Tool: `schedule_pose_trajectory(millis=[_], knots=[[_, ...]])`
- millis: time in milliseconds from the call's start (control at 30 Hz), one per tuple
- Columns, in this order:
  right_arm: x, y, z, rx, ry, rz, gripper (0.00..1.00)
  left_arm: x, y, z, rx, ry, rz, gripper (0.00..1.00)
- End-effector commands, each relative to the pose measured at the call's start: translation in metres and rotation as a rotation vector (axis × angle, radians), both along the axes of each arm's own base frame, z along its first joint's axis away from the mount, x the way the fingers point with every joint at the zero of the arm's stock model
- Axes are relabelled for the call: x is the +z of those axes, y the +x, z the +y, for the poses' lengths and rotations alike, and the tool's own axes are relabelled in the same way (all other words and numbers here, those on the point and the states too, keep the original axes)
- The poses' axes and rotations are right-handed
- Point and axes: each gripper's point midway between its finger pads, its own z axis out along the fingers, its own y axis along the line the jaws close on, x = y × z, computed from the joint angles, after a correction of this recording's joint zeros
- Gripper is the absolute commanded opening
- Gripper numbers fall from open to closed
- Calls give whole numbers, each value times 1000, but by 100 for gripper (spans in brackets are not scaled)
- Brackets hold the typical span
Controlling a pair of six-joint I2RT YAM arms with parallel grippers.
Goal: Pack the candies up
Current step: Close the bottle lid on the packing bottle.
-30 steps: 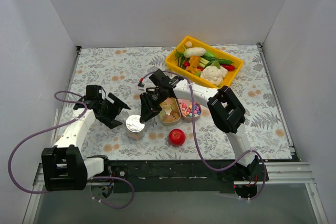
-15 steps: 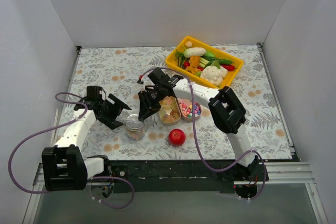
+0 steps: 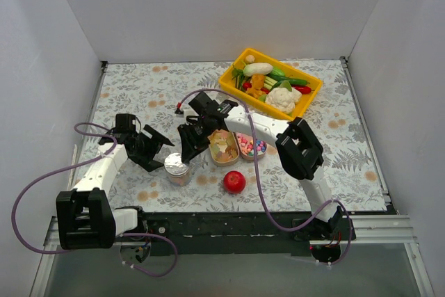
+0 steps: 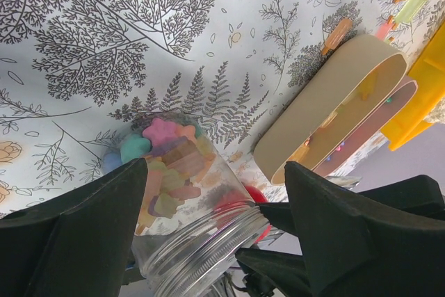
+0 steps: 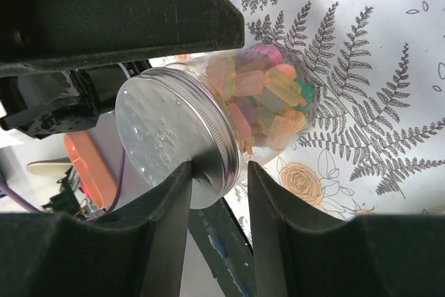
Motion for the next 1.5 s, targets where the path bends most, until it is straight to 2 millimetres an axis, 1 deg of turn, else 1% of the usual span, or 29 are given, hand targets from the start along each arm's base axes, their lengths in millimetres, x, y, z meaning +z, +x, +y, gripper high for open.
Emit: schedule_pose_trajectory(millis=[0,67,167,200,267,300,400,567,633,667,700,733,867,1000,1267,1333,1367,1433,1467], knots=[[17,4,-1,19,-7,-138,45,11,9,-2,3,-20,-36,80],[14,4,-1,18,-26,-163,45,12,10,-2,3,-19,-41,79],[15,4,-1,23,-31,-195,45,12,11,-2,3,-20,-41,79],[16,5,-1,21,-34,-209,47,13,11,-1,3,-19,-44,79],[17,5,0,26,-33,-235,54,13,11,-1,3,-19,-43,79],[17,8,0,18,-39,-254,58,13,11,-2,3,-19,-44,79],[17,10,0,22,-49,-299,64,11,11,-1,3,-19,-39,79],[18,11,3,21,-56,-340,66,11,12,-2,6,-20,-38,79],[27,10,7,19,-21,-359,66,11,13,-2,3,-19,-39,79],[26,8,6,17,-17,-355,67,11,13,-2,4,-21,-39,79],[35,9,8,12,10,-374,67,11,13,-2,5,-21,-38,79],[40,10,11,8,33,-386,67,11,13,-1,5,-19,-37,79],[48,11,15,3,63,-411,68,10,13,-2,8,-23,-34,79],[44,8,20,15,58,-410,69,9,13,-2,9,-30,-32,79],[31,5,20,36,10,-441,69,8,14,-3,10,-34,-30,79],[30,1,20,48,-4,-448,70,8,14,-4,8,-36,-29,79],[28,3,21,52,-13,-464,70,7,15,-4,9,-36,-29,79],[23,-2,20,65,-36,-474,72,7,14,-3,10,-37,-27,79],[21,-1,20,65,-47,-490,73,6,14,-4,9,-37,-24,79]])
